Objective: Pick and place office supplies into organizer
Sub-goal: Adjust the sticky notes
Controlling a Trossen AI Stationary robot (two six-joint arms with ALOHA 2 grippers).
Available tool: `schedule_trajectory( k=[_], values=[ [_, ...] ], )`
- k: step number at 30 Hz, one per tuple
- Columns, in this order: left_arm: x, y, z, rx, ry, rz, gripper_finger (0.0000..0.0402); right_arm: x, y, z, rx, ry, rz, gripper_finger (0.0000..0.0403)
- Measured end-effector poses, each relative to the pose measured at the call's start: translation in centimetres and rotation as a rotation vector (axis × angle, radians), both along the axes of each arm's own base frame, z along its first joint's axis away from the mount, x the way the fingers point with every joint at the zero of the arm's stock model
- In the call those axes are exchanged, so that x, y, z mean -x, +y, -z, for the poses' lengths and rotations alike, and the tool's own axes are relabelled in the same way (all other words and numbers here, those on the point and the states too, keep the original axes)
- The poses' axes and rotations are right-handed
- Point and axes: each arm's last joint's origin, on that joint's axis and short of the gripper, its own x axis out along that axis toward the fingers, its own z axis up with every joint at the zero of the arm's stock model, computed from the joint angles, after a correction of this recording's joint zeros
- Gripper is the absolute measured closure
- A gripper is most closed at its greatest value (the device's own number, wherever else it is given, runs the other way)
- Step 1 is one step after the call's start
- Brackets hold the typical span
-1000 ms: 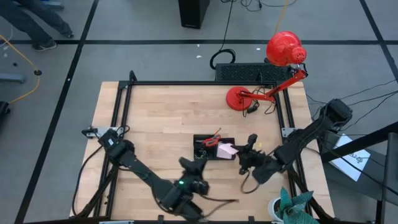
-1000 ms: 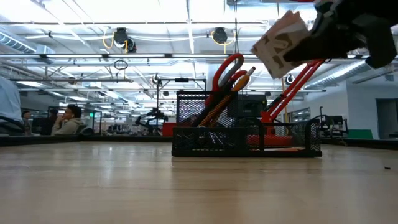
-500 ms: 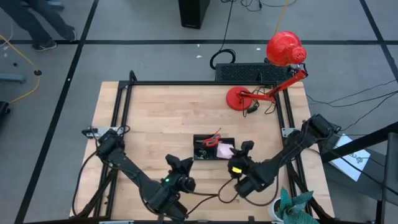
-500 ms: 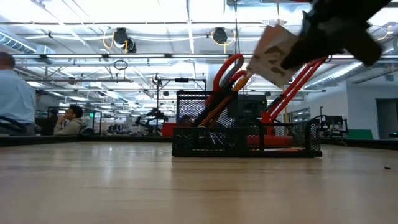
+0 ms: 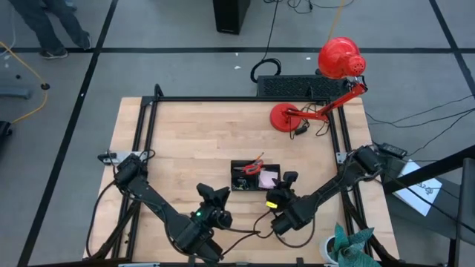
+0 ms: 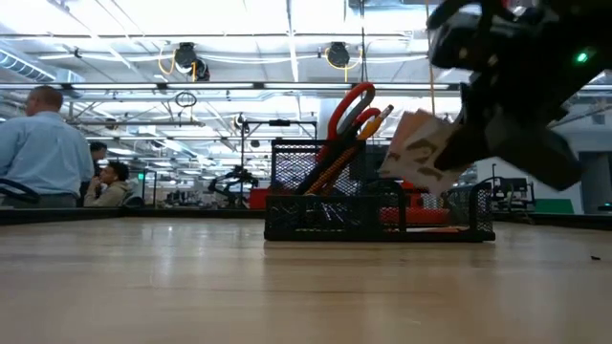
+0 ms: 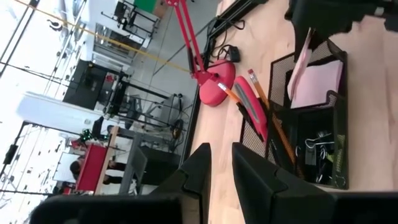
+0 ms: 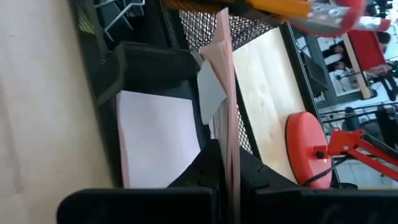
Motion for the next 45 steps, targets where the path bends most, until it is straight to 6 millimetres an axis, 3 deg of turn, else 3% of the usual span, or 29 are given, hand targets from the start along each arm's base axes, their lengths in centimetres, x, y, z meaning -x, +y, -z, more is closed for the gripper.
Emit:
schedule_trajectory(
  k=[7,18,28,41,45],
  values=[
    [0.1,-0.2,0.0,-0.003,0.005,0.008,0.0330,-1.2,-1.3,1.6,0.017,0.027,0.050,0.0403],
    [0.5,-0.7,0.0,-0.004,0.006,0.023,0.0330,-2.7,-2.3,2.2,-0.031,0.040,0.049,0.0403],
    [0.7,-0.9,0.0,0.014,-0.012,0.020,0.0330,-2.3,-2.7,2.8,-0.070,0.067,0.079,0.0403],
    [0.7,-0.9,0.0,0.022,-0.013,0.016,0.0330,-2.0,-3.4,2.7,0.005,0.165,0.051,0.0403],
    [0.7,-0.9,0.1,0.024,-0.011,0.016,0.0330,-2.2,-3.6,3.3,-0.055,0.186,0.031,0.0403]
  ],
)
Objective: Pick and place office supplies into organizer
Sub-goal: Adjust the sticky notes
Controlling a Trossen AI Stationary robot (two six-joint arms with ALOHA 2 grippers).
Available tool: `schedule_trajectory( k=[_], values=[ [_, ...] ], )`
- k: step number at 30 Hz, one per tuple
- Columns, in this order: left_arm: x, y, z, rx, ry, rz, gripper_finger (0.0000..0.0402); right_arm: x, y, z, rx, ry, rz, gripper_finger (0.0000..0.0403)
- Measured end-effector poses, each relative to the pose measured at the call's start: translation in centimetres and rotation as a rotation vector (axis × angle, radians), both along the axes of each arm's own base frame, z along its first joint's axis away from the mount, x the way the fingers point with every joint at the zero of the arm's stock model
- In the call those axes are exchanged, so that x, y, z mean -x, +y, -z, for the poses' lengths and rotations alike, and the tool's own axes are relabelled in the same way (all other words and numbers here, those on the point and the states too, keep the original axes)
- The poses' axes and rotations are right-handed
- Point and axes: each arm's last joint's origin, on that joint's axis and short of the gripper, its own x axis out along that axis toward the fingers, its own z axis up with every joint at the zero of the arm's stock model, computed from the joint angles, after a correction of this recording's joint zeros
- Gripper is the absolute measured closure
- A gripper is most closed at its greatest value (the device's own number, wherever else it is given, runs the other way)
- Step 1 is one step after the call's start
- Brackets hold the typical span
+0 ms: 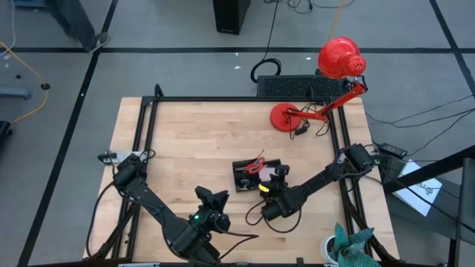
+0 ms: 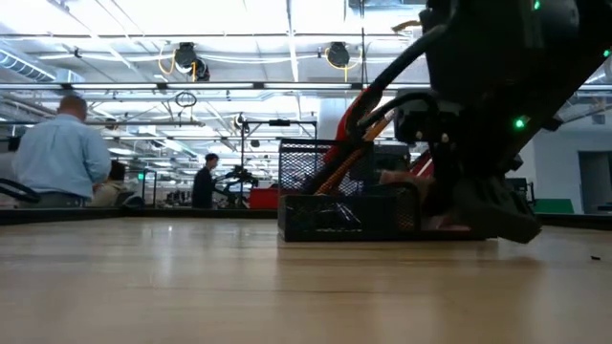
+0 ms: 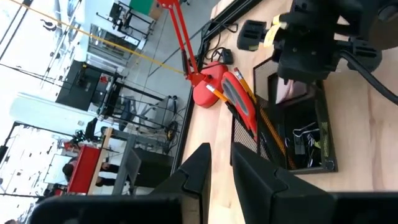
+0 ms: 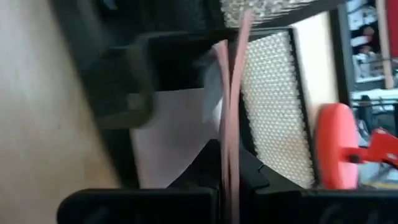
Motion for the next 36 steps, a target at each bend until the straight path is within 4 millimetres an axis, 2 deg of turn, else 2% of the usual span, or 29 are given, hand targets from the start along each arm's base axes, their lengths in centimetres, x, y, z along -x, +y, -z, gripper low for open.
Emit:
schedule_trajectory(
  k=[7,16,26,36],
  values=[
    [0.0,0.0,0.1,0.021,0.019,-0.003,0.0330,-0.1,-0.2,0.7,-0.110,0.042,-0.007,0.0391],
    [0.0,0.0,0.2,0.035,0.031,-0.006,0.0330,-0.1,-0.3,0.6,-0.163,0.077,-0.012,0.0324],
    [0.1,-0.1,0.2,0.051,0.042,-0.008,0.0330,-0.1,0.2,-1.5,-0.272,0.028,-0.026,0.0237],
    [0.1,-0.1,0.2,0.055,0.039,-0.010,0.0330,0.3,0.5,-3.7,-0.334,-0.005,-0.074,0.0219]
  ],
)
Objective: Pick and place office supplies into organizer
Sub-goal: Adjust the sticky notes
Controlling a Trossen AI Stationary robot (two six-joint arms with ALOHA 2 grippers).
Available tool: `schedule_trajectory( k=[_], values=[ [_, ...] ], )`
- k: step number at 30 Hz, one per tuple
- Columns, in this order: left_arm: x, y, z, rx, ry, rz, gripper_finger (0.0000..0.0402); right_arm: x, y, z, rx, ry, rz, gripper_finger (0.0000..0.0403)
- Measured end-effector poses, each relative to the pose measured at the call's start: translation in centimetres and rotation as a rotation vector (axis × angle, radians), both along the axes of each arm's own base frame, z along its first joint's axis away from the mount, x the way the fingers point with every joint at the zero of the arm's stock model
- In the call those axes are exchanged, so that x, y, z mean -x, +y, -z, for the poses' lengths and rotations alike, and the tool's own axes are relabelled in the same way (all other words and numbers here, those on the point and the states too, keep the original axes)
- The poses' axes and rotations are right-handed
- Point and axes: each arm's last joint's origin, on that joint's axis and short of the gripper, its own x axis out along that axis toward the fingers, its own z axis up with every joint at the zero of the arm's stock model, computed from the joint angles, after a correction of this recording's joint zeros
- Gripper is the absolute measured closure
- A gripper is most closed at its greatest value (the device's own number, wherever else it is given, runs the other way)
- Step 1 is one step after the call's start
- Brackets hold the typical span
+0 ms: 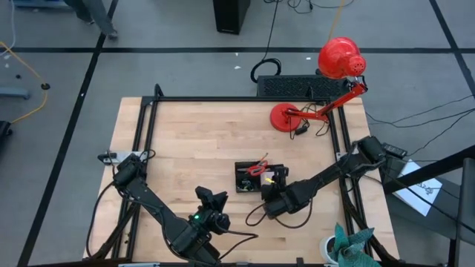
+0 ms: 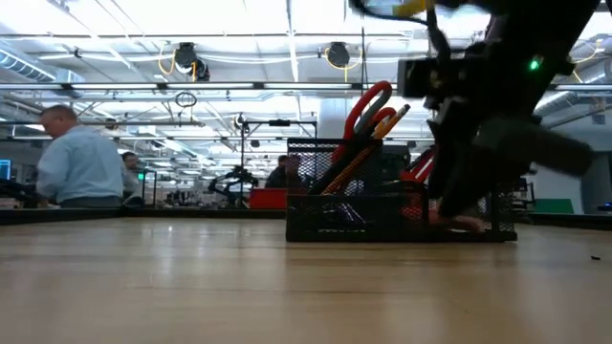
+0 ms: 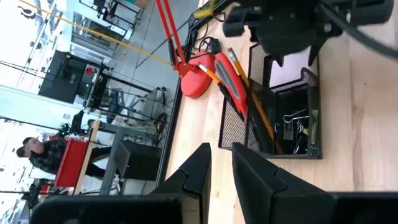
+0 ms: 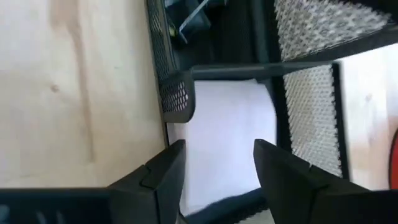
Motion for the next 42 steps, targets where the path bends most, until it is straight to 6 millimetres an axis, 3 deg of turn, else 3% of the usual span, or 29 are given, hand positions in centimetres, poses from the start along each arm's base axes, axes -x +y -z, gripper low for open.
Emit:
schedule_trajectory(
  k=[9,14,16,18,31,42],
  values=[
    [0.0,0.0,0.0,0.005,-0.005,-0.003,0.0330,1.0,-0.1,-4.7,-0.044,-0.124,-0.072,0.0247],
    [0.0,0.0,0.0,0.008,-0.009,-0.005,0.0330,0.8,-0.8,-5.4,-0.100,-0.099,-0.124,0.0327],
    [0.0,0.0,0.0,0.008,-0.008,-0.005,0.0330,0.6,-1.2,-5.3,-0.130,-0.077,-0.142,0.0375],
    [0.0,0.0,0.0,0.008,-0.008,-0.006,0.0330,0.4,-1.7,-4.9,-0.141,-0.067,-0.152,0.0393],
    [0.0,0.0,0.0,0.002,0.003,0.001,0.0330,1.2,-4.1,-0.7,-0.237,-0.048,-0.131,0.0402],
    [0.0,0.0,0.0,-0.001,0.006,0.002,0.0330,1.5,-4.2,-0.1,-0.260,-0.032,-0.136,0.0402]
  ],
)
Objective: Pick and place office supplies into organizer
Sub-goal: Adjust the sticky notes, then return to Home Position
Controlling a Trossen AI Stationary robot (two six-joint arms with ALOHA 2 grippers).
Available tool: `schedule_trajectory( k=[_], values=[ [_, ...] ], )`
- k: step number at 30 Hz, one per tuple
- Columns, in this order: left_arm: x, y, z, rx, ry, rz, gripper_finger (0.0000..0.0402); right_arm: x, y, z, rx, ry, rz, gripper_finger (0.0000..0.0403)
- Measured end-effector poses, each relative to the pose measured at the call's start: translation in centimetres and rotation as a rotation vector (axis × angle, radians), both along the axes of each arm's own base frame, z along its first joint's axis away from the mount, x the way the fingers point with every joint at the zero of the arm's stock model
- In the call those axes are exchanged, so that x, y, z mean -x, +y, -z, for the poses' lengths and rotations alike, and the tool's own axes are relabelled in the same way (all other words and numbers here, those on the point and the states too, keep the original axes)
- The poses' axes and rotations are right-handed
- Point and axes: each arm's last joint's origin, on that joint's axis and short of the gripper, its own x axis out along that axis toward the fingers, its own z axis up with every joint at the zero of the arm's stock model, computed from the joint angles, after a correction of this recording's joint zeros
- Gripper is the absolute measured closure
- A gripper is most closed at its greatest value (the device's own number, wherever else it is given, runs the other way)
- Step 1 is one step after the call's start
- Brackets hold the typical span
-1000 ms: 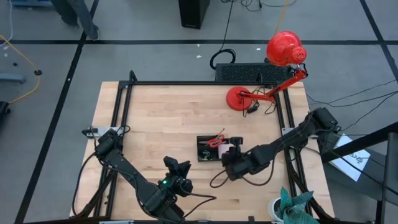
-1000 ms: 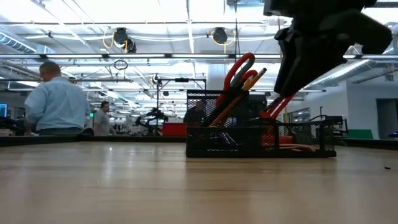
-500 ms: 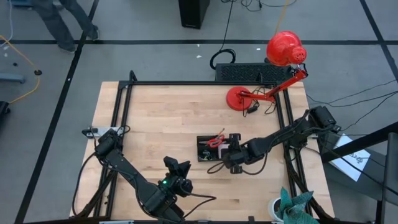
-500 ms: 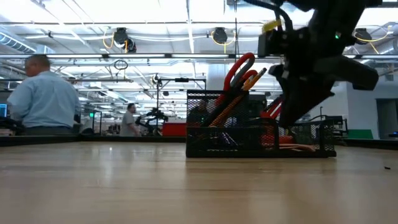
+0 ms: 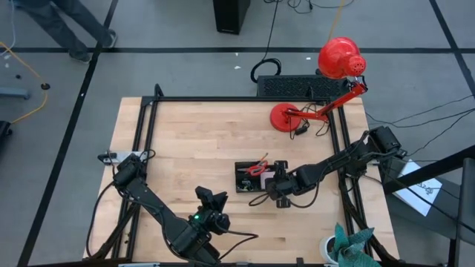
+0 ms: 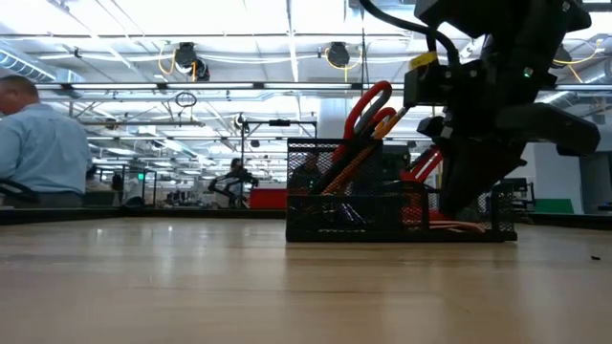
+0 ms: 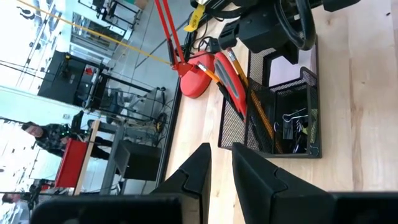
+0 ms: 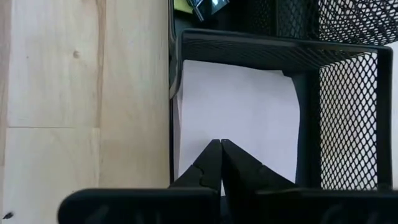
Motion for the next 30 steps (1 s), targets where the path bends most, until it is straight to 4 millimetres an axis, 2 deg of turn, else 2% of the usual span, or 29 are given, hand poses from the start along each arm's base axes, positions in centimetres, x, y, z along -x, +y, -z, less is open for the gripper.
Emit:
schedule_trajectory(
  k=[13,16,22,27,30],
  values=[
    [0.1,-0.1,0.0,0.003,-0.005,0.000,0.0330,0.0,0.0,0.0,-0.023,0.006,0.002,0.0402],
    [0.1,-0.1,0.0,-0.008,-0.003,0.005,0.0330,0.1,0.1,-0.5,-0.001,-0.020,0.006,0.0402],
    [0.0,-0.1,-0.2,-0.045,-0.032,0.012,0.0330,1.0,0.7,-4.5,-0.030,-0.166,-0.016,0.0403],
    [0.2,-0.3,-0.2,-0.103,0.007,0.050,0.0330,3.2,0.9,-8.6,-0.027,-0.310,-0.071,0.0403],
    [0.8,-0.3,-1.2,-0.137,-0.003,0.080,0.0330,4.6,0.7,-10.9,-0.048,-0.397,-0.113,0.0403]
  ],
)
